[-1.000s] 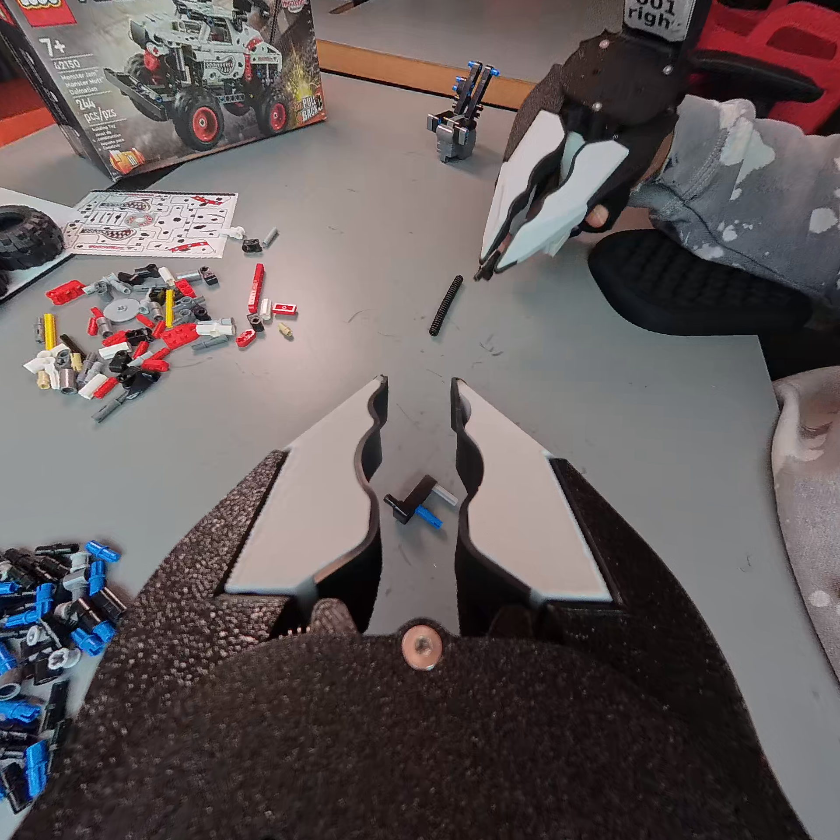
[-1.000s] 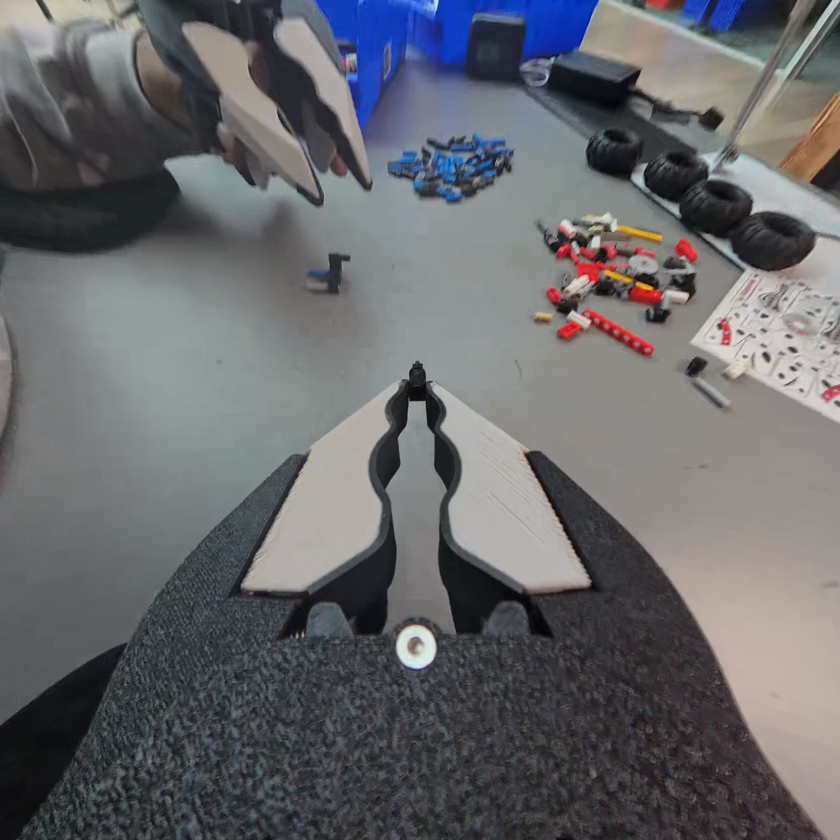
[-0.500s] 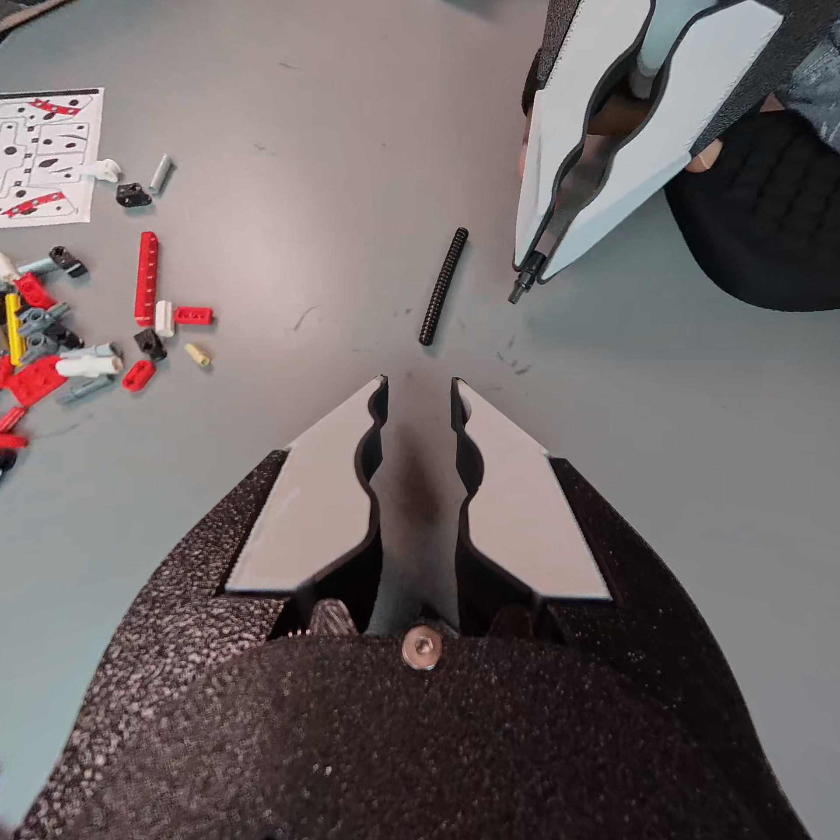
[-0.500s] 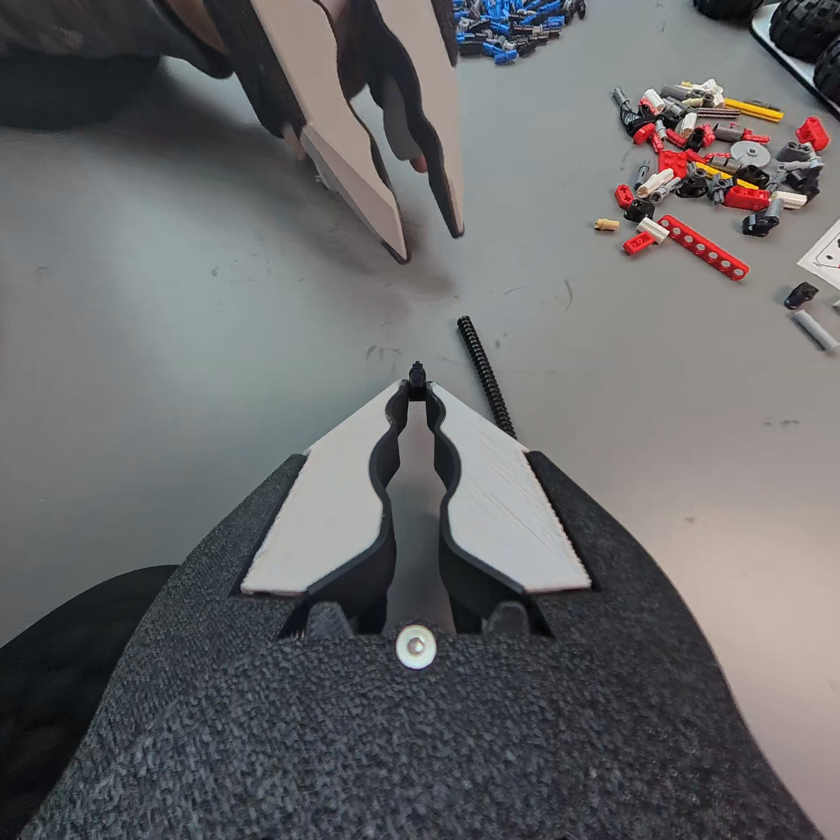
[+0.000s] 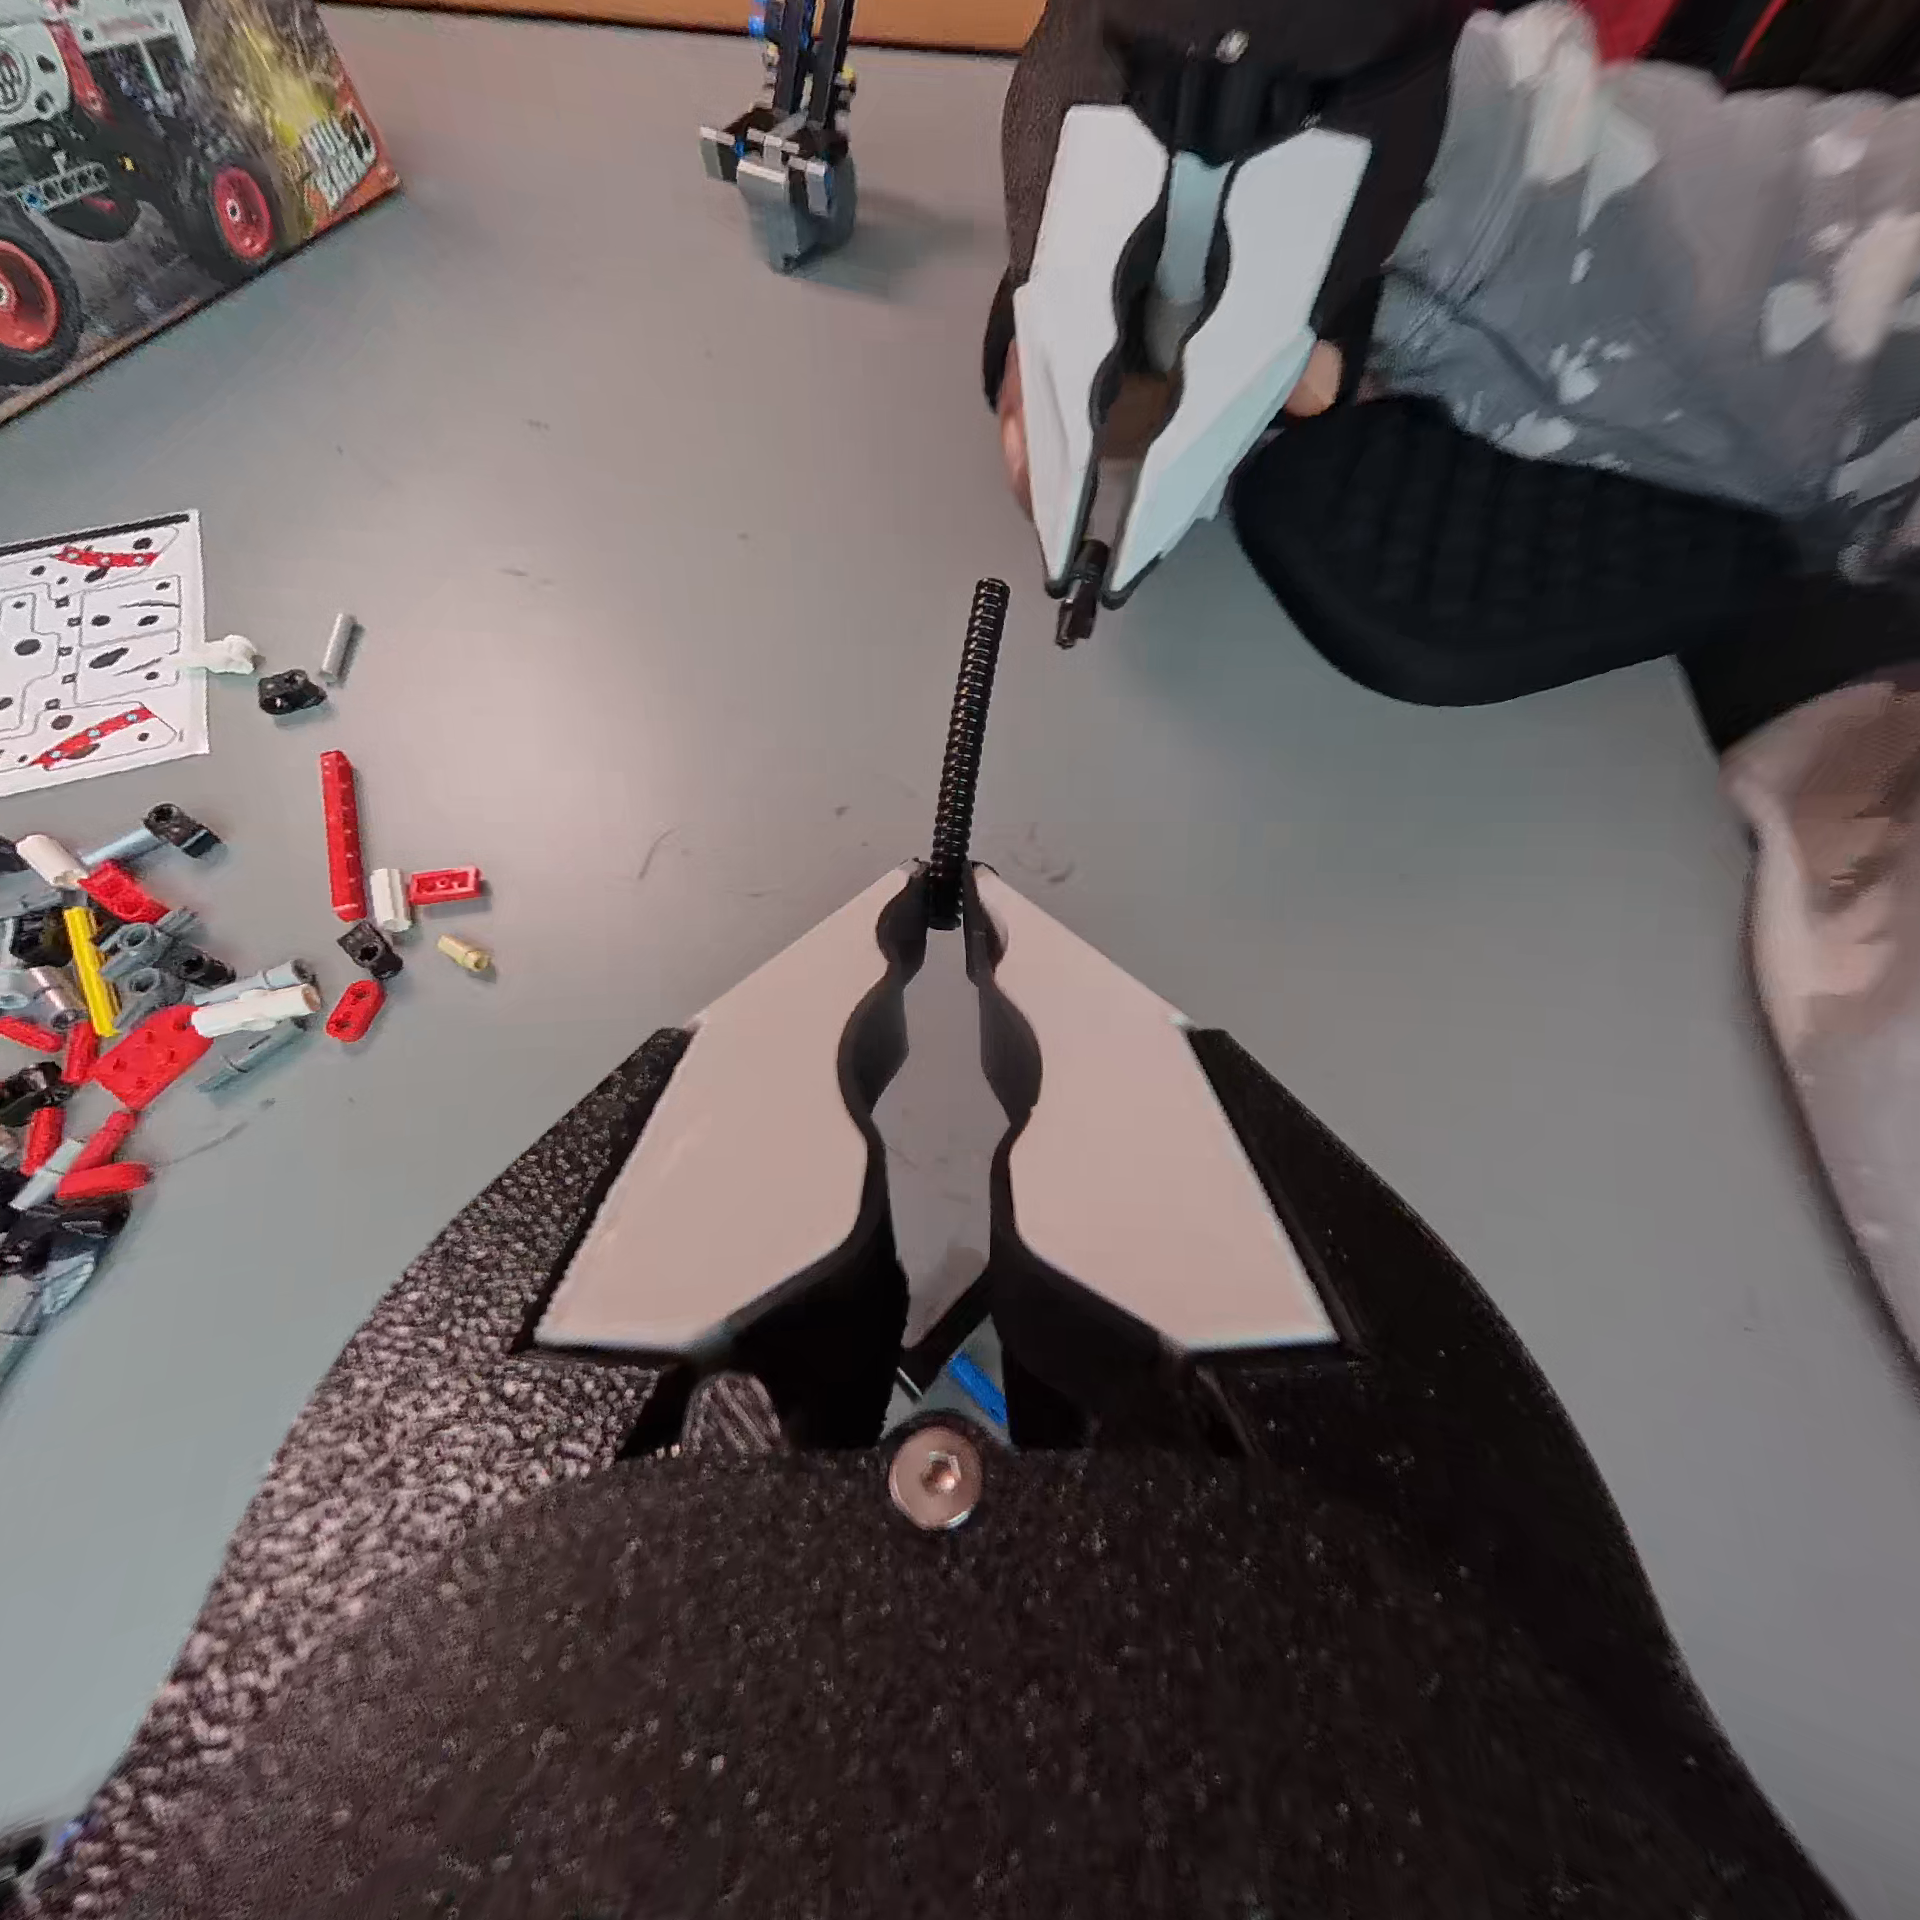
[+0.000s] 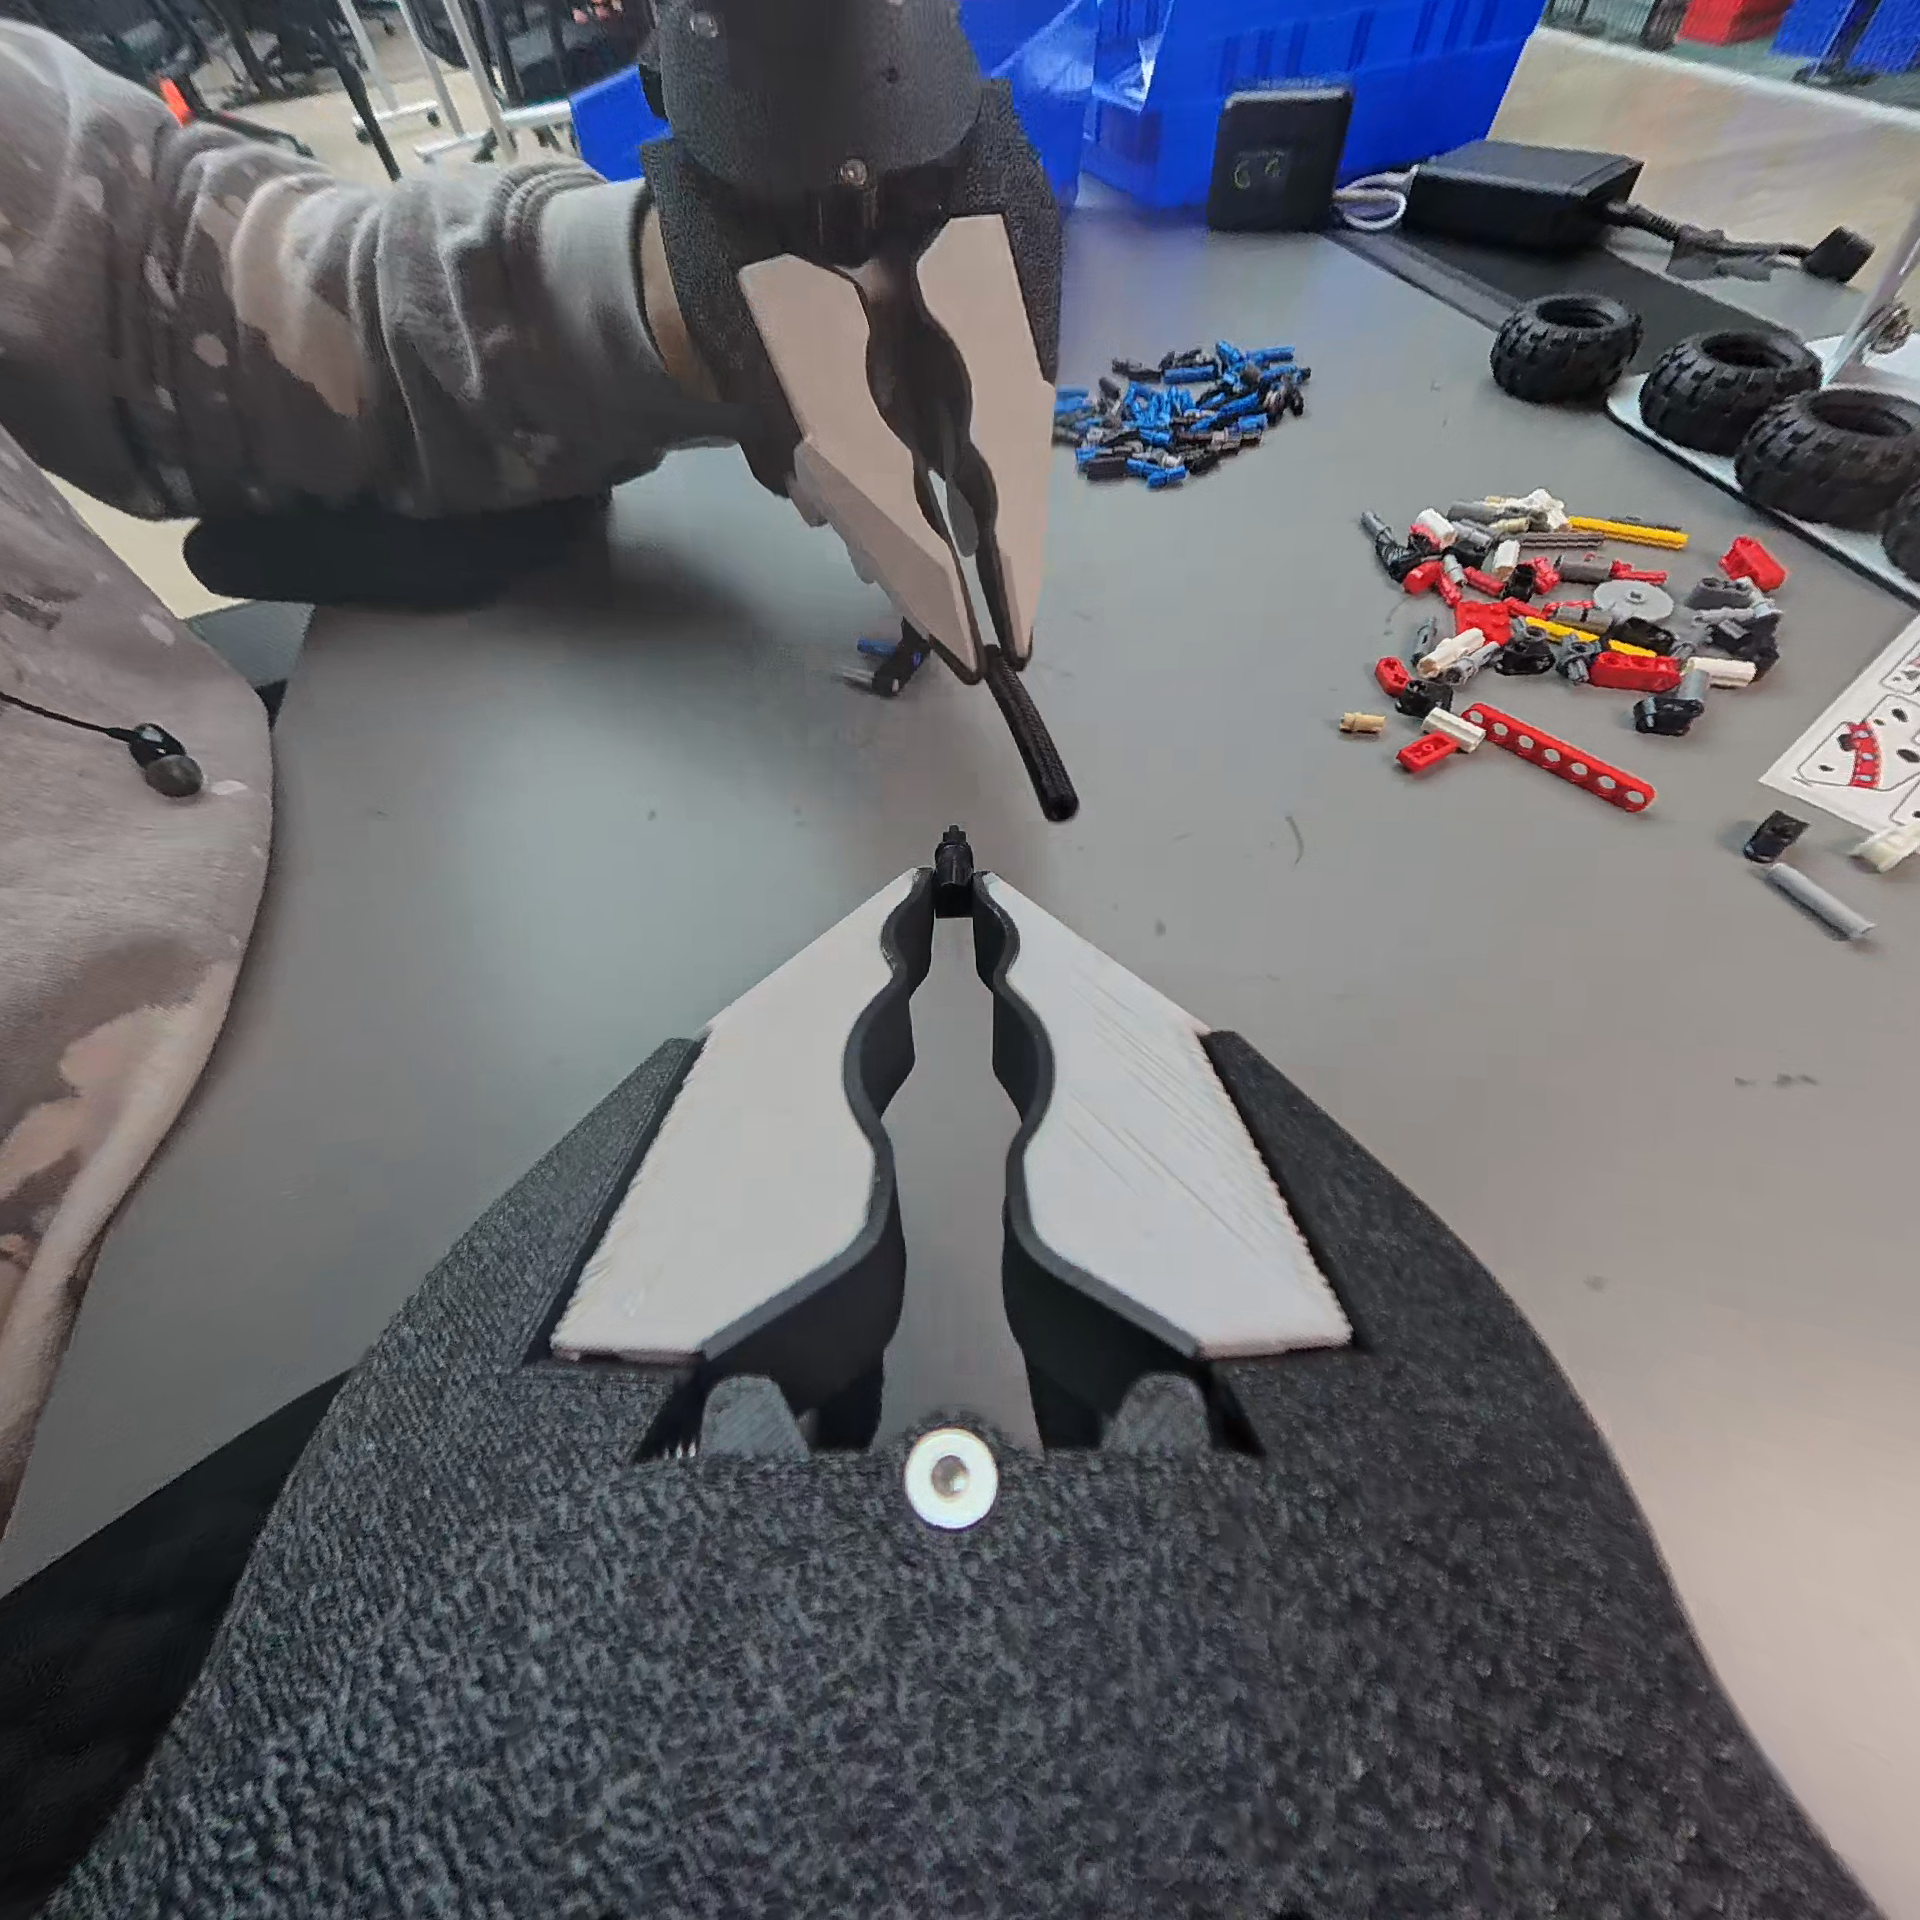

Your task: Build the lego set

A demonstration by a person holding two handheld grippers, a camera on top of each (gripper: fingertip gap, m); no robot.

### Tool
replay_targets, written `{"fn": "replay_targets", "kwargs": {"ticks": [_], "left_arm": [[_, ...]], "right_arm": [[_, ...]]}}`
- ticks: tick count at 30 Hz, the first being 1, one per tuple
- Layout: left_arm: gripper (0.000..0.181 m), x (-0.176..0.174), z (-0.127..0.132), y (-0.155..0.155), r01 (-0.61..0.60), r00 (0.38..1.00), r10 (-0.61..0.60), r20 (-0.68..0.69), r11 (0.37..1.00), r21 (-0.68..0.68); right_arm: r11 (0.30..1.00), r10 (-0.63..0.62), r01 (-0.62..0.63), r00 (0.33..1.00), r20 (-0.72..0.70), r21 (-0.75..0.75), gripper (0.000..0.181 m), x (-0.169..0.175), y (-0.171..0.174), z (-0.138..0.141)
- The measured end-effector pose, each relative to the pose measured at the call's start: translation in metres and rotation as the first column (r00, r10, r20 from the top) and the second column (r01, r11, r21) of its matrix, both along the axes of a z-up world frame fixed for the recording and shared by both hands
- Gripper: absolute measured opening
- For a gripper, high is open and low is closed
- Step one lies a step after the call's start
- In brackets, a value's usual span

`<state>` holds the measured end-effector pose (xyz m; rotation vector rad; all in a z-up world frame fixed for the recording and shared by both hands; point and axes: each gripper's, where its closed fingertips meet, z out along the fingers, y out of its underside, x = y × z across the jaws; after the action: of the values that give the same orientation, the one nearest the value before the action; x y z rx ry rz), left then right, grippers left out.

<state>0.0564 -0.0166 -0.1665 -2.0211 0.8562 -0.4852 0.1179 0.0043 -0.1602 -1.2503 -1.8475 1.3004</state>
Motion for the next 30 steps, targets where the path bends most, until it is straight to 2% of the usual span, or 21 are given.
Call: {"fn": "replay_targets", "kwargs": {"ticks": [1, 3, 5, 9, 12, 14, 16, 18, 19, 22, 24, 30], "left_arm": [[0.006, -0.004, 0.011, -0.011, 0.027, 0.997, -0.027, 0.071, 1.000, 0.005], [0.006, -0.010, 0.030, -0.038, 0.088, 0.975, -0.094, 0.203, 0.995, 0.036], [0.006, -0.021, 0.030, -0.060, 0.087, 0.970, -0.090, 0.226, 0.996, 0.024], [0.007, -0.045, -0.020, -0.101, 0.047, 0.999, -0.047, 0.004, 0.995, -0.093], [0.007, -0.051, -0.043, -0.118, 0.028, 0.996, -0.040, -0.079, 0.989, -0.145], [0.008, -0.057, -0.056, -0.123, 0.017, 0.985, -0.045, -0.168, 0.986, -0.168], [0.010, -0.059, -0.058, -0.124, 0.012, 0.976, -0.050, -0.211, 0.984, -0.177], [0.027, -0.061, -0.058, -0.122, -0.001, 0.967, -0.046, -0.251, 0.982, -0.186], [0.029, -0.059, -0.056, -0.120, -0.003, 0.967, -0.044, -0.251, 0.983, -0.183], [0.024, -0.038, -0.051, -0.113, 0.028, 0.979, -0.064, -0.192, 0.982, -0.187], [0.020, -0.030, -0.057, -0.110, 0.041, 0.974, -0.087, -0.210, 0.977, -0.211], [0.009, -0.031, -0.059, -0.100, 0.000, 0.983, -0.046, -0.179, 0.968, -0.249]], "right_arm": [[1.000, -0.002, 0.002, 0.999, -0.033, -0.013, 0.007, -0.002, -0.001, 0.007], [0.999, 0.005, -0.008, 0.996, -0.091, -0.035, 0.007, -0.006, -0.006, 0.019], [0.999, 0.017, -0.021, 0.993, -0.115, -0.036, 0.007, -0.009, -0.012, 0.024], [0.998, 0.067, -0.066, 0.994, -0.084, 0.012, 0.007, -0.015, -0.030, 0.014], [0.994, 0.108, -0.106, 0.993, -0.045, 0.034, 0.007, -0.020, -0.043, 0.004], [0.992, 0.120, -0.119, 0.992, -0.027, 0.042, 0.007, -0.023, -0.047, -0.001], [0.992, 0.117, -0.117, 0.993, -0.006, 0.055, 0.007, -0.025, -0.049, -0.006], [0.992, 0.106, -0.105, 0.994, -0.010, 0.066, 0.007, -0.026, -0.048, -0.006], [0.993, 0.101, -0.100, 0.995, -0.012, 0.068, 0.007, -0.026, -0.047, -0.006], [0.994, 0.088, -0.087, 0.996, -0.010, 0.072, 0.007, -0.024, -0.043, -0.006], [0.994, 0.079, -0.079, 0.997, -0.005, 0.076, 0.007, -0.024, -0.041, -0.007], [0.994, 0.075, -0.076, 0.997, 0.005, 0.083, 0.007, -0.021, -0.038, -0.009]]}}
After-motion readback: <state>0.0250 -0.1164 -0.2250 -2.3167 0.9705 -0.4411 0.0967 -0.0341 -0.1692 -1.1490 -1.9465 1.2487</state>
